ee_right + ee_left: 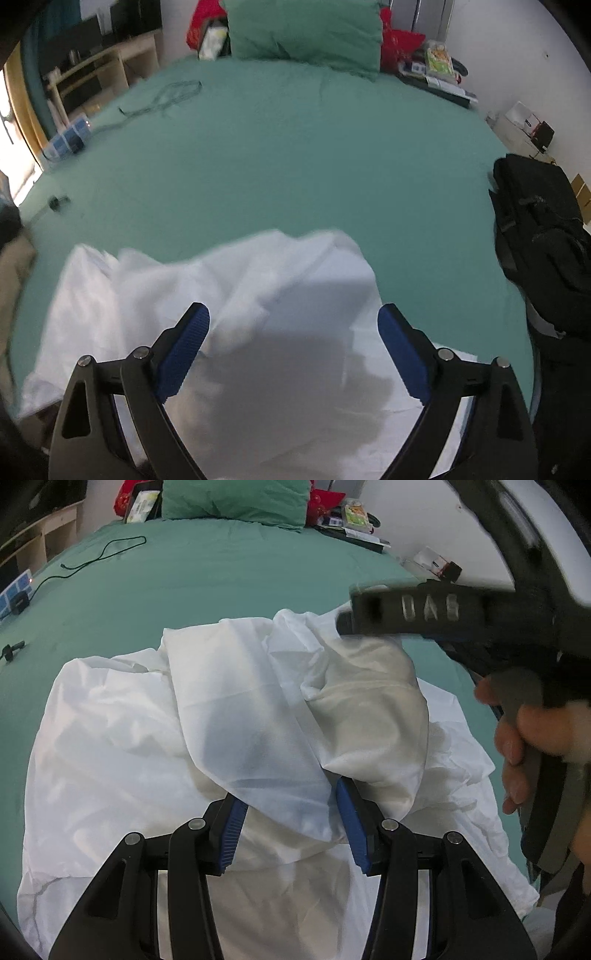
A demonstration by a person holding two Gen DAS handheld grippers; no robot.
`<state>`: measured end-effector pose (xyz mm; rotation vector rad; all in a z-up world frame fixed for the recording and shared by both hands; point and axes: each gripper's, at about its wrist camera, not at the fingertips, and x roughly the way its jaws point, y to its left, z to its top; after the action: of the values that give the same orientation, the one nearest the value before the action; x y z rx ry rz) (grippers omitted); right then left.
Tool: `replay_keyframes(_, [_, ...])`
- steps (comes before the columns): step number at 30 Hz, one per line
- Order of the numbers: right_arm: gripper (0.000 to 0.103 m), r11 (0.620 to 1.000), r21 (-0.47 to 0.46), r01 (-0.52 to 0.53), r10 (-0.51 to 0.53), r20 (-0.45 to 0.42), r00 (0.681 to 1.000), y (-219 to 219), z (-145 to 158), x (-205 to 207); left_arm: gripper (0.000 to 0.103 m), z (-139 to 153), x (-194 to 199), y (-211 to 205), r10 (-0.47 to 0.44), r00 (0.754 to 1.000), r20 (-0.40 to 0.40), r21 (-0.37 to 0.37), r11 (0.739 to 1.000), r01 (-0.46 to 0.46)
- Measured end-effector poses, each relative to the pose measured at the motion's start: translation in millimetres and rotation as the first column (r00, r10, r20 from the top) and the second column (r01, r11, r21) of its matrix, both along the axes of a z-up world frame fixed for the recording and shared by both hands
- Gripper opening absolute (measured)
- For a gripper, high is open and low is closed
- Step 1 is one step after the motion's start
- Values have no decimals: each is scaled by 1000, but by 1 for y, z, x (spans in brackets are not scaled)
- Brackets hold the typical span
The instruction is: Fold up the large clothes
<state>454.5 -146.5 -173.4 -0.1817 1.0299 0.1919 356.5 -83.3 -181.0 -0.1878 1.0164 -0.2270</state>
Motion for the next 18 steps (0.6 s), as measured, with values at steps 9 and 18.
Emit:
replay_keyframes(9, [71, 996, 83, 13, -13, -10, 1000, -61, -8, -42, 52, 6, 2, 31, 50, 999, -12, -92, 994, -51])
replay_keyframes(18, [40, 854, 508, 108, -58, -113, 992, -119, -30, -68, 51, -4, 19, 46, 94, 992, -84, -213, 971, -110])
